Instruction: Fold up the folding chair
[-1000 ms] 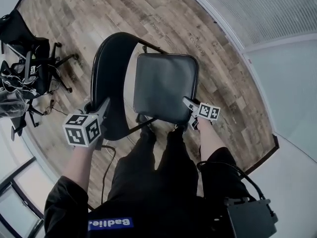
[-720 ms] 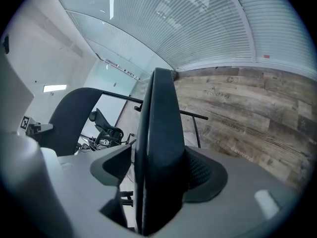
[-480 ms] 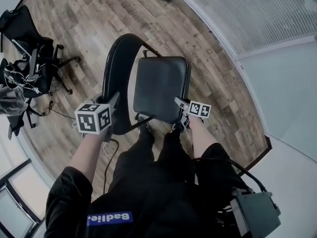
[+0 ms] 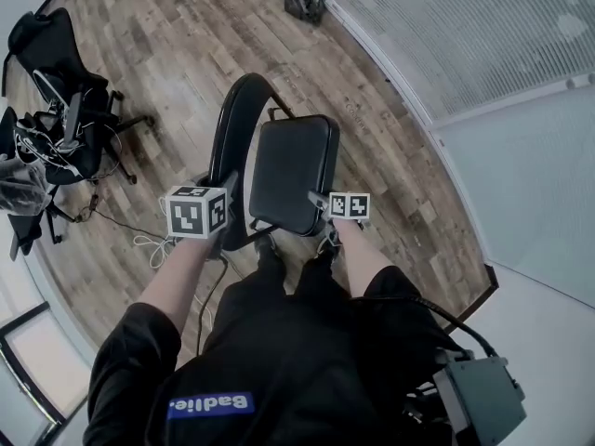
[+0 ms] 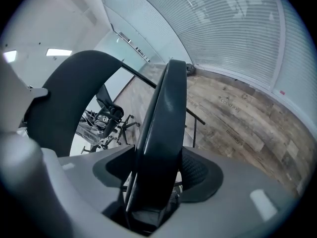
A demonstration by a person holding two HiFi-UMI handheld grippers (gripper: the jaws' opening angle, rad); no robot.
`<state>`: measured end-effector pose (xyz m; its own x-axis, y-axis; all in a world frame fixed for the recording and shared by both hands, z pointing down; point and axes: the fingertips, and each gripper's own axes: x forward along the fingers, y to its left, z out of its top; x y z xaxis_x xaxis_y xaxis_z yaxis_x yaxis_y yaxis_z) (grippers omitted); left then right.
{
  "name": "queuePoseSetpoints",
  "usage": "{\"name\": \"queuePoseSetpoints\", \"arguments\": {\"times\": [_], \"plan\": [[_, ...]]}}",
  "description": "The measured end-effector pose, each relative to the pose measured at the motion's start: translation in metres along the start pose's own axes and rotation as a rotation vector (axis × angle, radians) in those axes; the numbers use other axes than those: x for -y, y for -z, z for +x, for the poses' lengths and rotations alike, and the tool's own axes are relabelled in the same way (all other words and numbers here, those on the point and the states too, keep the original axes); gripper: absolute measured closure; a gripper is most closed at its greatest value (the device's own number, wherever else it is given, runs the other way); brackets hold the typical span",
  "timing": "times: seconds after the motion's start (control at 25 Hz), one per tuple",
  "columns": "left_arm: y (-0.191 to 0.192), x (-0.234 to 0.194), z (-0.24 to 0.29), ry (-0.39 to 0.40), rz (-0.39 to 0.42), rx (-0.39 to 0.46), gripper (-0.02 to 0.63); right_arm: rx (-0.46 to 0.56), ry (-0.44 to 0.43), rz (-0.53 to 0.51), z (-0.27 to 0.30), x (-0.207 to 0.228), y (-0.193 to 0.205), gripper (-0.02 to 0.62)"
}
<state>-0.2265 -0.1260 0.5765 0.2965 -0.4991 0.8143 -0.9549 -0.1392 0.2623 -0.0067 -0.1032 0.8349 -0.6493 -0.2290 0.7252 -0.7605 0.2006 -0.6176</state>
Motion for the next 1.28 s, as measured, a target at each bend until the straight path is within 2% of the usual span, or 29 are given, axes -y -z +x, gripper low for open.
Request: {"name": "queuePoseSetpoints", "arguments": {"times": [0.2,0.56,0.92,1.12,1.28], "plan": [[-0.007,0.002,-0.012,-0.009,-0.004,0.005,0.532,-0.049,0.036,-0.069,0.005,-0.04,-0.006,0.333],[-0.016,0.008,-0.033,0.011,-0.019,0.018,0.531,-0.135,0.04,-0.218,0.025,-0.13,-0.011,0.333],[-0.019,0.009,-0.042,-0.016,-0.002,0.014,0.531,-0.208,0.063,-0.347,0.057,-0.198,-0.016,0.33],[-0.021,-0.003,-0.047,-0.022,-0.004,0.015,0.531,-0.28,0.064,-0.363,0.069,-0.225,-0.01,0.33],[-0.022,-0.014,-0.05,-0.035,-0.002,0.022,0.531,-0.293,0.071,-0.374,0.081,-0.241,-0.01,0.33]]}}
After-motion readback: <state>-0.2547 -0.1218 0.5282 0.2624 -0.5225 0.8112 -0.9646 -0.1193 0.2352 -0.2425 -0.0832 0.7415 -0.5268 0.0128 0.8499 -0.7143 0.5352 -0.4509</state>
